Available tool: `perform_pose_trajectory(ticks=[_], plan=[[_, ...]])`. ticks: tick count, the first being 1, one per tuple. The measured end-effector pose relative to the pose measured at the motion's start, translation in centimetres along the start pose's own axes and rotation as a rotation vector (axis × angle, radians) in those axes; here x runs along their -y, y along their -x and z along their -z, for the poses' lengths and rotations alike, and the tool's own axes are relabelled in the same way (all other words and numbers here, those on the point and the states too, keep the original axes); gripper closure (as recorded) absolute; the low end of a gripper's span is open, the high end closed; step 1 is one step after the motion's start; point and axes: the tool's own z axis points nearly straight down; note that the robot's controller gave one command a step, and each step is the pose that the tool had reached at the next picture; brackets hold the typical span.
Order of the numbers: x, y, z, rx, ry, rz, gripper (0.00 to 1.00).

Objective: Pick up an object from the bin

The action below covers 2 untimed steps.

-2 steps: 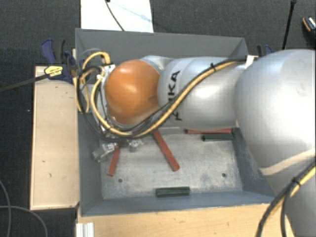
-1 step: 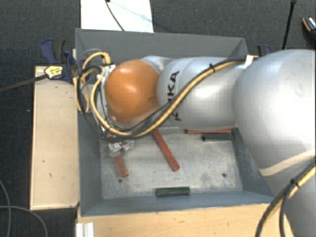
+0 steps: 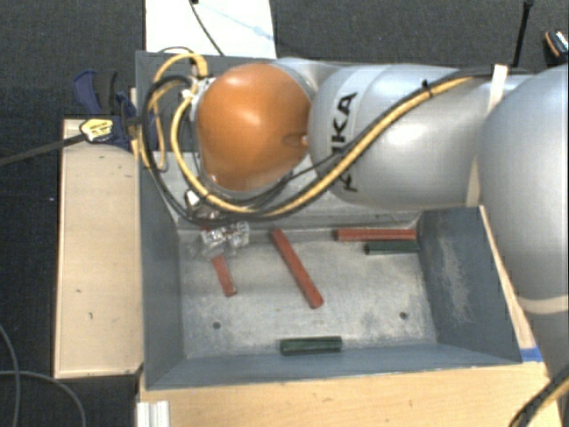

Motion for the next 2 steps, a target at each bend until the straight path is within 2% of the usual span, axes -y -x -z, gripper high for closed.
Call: perform_pose_trajectory(ticks=[1, 2], plan=[[0.1, 0.1, 1.0, 0.000, 0.005, -0.008, 1.00], [0.3, 0.1, 4.4, 0.000, 0.003, -0.023, 1.00]])
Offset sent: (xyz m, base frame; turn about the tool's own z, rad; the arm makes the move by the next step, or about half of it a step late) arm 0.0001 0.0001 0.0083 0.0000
